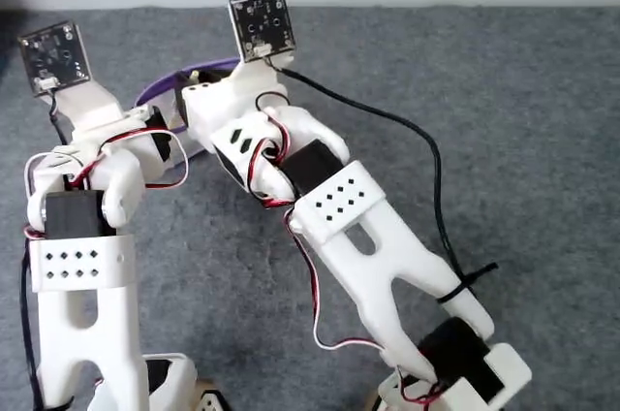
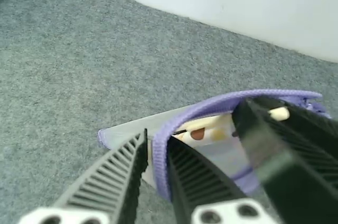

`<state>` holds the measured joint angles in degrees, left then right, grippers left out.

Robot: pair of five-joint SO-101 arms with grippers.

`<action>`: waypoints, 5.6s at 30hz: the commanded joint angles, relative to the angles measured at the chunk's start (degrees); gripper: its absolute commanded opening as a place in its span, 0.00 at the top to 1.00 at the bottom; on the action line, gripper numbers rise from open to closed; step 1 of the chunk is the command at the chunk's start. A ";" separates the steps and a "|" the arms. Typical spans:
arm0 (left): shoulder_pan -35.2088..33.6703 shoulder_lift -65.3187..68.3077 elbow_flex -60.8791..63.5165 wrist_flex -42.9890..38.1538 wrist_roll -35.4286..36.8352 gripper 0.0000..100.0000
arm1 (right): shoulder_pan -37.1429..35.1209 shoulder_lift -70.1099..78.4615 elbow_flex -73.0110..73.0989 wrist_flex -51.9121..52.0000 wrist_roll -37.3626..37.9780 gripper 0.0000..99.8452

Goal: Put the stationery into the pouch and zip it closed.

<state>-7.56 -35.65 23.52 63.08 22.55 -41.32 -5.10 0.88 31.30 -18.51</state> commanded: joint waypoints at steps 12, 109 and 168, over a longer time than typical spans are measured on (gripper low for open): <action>0.35 -0.88 -0.92 -2.02 -0.53 0.99 | -2.33 -4.53 -0.26 2.15 9.23 0.99; 0.18 -0.97 -1.27 -2.02 -0.62 0.99 | 10.95 15.87 -14.07 18.42 12.40 0.89; -4.57 -1.23 -38.29 32.09 -19.60 0.83 | 5.85 -8.40 -14.15 18.59 23.82 0.99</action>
<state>-11.25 -35.82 -13.23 96.48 6.81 -34.64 -9.05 -11.08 49.14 4.88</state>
